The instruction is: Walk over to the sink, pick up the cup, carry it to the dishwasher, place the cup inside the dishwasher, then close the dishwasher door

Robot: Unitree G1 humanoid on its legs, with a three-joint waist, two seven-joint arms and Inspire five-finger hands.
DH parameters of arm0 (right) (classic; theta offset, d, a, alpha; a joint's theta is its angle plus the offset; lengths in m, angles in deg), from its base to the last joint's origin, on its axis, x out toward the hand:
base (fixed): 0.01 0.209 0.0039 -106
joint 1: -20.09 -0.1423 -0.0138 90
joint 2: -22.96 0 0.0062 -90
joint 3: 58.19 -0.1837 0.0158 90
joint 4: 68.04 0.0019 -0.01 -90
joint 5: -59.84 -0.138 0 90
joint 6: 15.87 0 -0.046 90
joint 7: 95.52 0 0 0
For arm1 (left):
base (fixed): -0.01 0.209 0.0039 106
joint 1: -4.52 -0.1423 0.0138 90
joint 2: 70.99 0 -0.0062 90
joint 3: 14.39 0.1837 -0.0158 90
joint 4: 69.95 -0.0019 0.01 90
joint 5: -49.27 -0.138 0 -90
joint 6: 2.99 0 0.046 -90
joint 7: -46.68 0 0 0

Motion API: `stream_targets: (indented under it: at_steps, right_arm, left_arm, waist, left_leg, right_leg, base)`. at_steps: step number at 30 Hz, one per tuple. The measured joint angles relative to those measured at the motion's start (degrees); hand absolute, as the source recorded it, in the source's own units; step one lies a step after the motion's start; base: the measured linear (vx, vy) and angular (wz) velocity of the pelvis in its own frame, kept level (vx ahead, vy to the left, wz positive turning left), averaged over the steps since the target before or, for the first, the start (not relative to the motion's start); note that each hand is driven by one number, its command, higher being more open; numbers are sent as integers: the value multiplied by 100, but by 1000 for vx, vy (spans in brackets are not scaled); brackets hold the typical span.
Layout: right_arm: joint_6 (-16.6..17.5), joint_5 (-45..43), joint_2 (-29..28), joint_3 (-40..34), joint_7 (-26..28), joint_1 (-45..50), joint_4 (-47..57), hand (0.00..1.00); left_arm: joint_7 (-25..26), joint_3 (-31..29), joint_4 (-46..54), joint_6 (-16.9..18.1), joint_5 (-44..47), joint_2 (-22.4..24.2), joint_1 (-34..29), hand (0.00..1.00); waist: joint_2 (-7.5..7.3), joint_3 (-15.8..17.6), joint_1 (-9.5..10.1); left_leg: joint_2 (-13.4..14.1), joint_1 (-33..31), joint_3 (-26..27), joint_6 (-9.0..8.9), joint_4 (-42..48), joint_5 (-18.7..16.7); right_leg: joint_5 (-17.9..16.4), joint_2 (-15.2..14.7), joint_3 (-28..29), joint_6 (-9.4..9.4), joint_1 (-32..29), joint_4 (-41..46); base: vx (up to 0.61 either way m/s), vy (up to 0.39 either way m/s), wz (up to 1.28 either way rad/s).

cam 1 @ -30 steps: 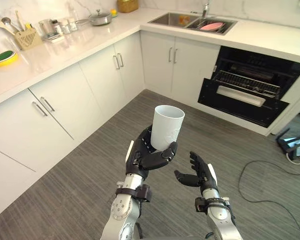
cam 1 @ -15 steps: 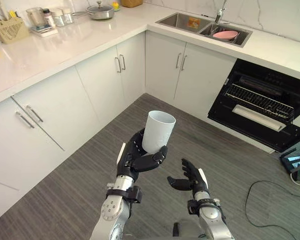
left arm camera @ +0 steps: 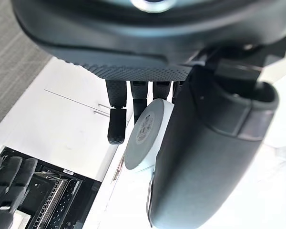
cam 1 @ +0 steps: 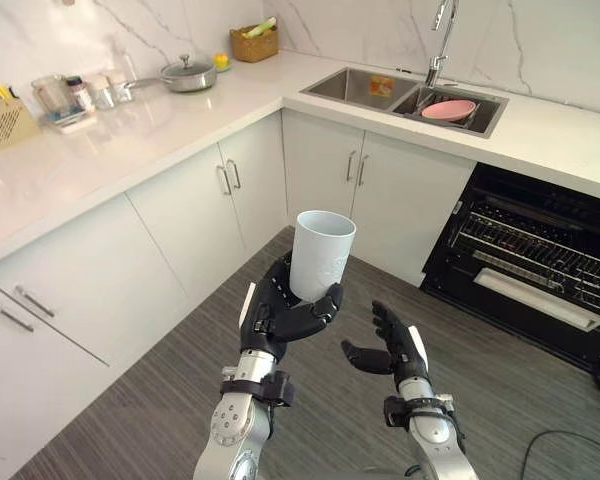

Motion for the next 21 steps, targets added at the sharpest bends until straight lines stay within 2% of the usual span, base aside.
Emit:
stream_targets:
  at_steps: [1,2,3,4,5,7,8,9,10,11,12,13,15,18,19,20,21]
  right_arm:
    - [0,0,9,-30,3,-22,-86,90]
    - [-2,-2,43,-68,3,-64,-277,90]
    - [-6,-6,90,-103,-1,-83,-470,90]
    - [-19,-15,113,-104,0,-80,-566,90]
    - [-63,-19,117,-99,0,-135,-767,90]
    - [-84,-20,76,-99,13,-157,-780,90]
    - [-84,-19,57,-100,15,-163,-779,90]
    - [-84,-18,28,-102,19,-200,-782,90]
    - [-84,-11,-20,-102,26,-240,-797,90]
    - [-83,-9,-45,-102,30,-253,-799,90]
    - [-83,0,-91,-94,49,-289,-817,90]
    - [-80,7,-144,-67,62,-325,-818,90]
    - [-77,9,-238,-30,78,-385,-814,90]
    - [-76,9,-286,34,96,-446,-813,90]
    - [-76,10,-265,92,101,-487,-814,90]
    - [-77,10,-262,102,103,-506,-814,90]
    - [-76,11,-251,122,100,-514,-813,90]
  left_arm:
    - [-2,-1,-7,-2,0,0,-2,30]
    - [-3,-10,-11,-3,0,6,-2,30]
    - [0,-26,-13,-4,-2,4,2,30]
    - [5,-36,-16,-5,-3,-1,-12,30]
    - [12,-97,-17,-11,-4,-34,27,30]
    - [64,-173,-20,-23,-3,-58,149,30]
    - [82,-176,-21,-27,-3,-87,186,30]
    - [100,-175,-22,-28,-3,-155,227,30]
    - [107,-169,-32,-28,-4,-254,229,30]
    - [108,-162,-47,-28,-5,-310,229,30]
    - [115,-157,-101,-28,-6,-402,227,30]
    - [126,-155,-140,-27,-6,-460,224,30]
    - [127,-126,-149,-27,-6,-490,225,30]
    - [127,45,-192,-23,-5,-575,222,30]
    - [124,106,-206,-23,-6,-610,223,30]
    - [124,112,-212,-22,-5,-606,225,30]
    - [125,111,-230,-22,-5,-608,225,30]
  waist:
    - [-6,-2,-2]
    - [-12,-6,-5]
    - [-19,-3,7]
    - [-26,-9,25]
    - [-102,-40,17]
    - [-233,-57,-27]
    - [-264,-63,-25]
    - [-287,-53,-10]
    - [-337,-25,-16]
    - [-351,-20,-30]
    - [-359,-23,-44]
    - [-347,-27,-65]
    - [-358,-34,-101]
    - [-328,-43,-169]
    - [-323,-71,-214]
    - [-368,-102,-245]
    - [-422,-130,-307]
  left_leg:
    - [-131,-51,-94,-23,-379,33]
    - [-382,-142,-243,-55,-1203,288]
    - [-531,-156,-253,-40,-1733,810]
    - [-586,-76,-223,-7,-1816,1141]
    - [-732,-15,-85,398,-1668,1358]
    - [-853,-123,9,589,-1335,1037]
    - [-881,-103,63,604,-1293,931]
    - [-924,83,154,627,-1332,719]
    - [-1004,399,264,674,-1487,628]
    - [-1039,586,310,712,-1598,584]
    - [-1073,953,420,750,-1793,493]
    - [-1054,1263,494,742,-1975,386]
    - [-978,1580,581,742,-2105,192]
    - [-864,1966,834,539,-2299,27]
    - [-782,2106,979,383,-2357,-58]
    - [-767,2156,1030,319,-2346,-111]
    - [-781,2227,1051,216,-2322,-186]
  right_leg:
    - [-36,-65,39,49,43,-28]
    - [-117,-201,130,181,118,-73]
    - [-197,-314,226,393,195,-69]
    - [-254,-368,299,476,265,-78]
    - [-382,-596,431,655,383,-85]
    - [-370,-768,491,675,370,-46]
    - [-356,-811,514,702,339,40]
    - [-358,-869,582,723,178,557]
    - [-314,-952,631,906,-144,1573]
    - [-231,-1025,628,1072,-356,2142]
    - [-224,-1139,560,1100,-763,3123]
    - [-313,-1174,403,940,-1119,3729]
    - [-423,-1155,102,754,-1603,3942]
    - [-487,-1127,-539,619,-2272,3251]
    - [-378,-1048,-964,505,-2478,2375]
    - [-223,-956,-1046,461,-2524,1956]
    - [355,-833,-1025,304,-2554,1425]
  base:
    - [391,215,-28]
    - [406,231,-32]
    - [422,246,-37]
    - [496,309,-44]
    - [507,318,-33]
    - [534,319,-17]
    - [512,305,-22]
    - [389,236,-36]
    - [369,204,-38]
    - [335,154,-39]
    - [362,151,-41]
    - [268,97,-41]
    - [250,30,-37]
    - [281,-33,-49]
    - [333,-64,-48]
    - [401,-85,-44]
    - [501,-89,-13]
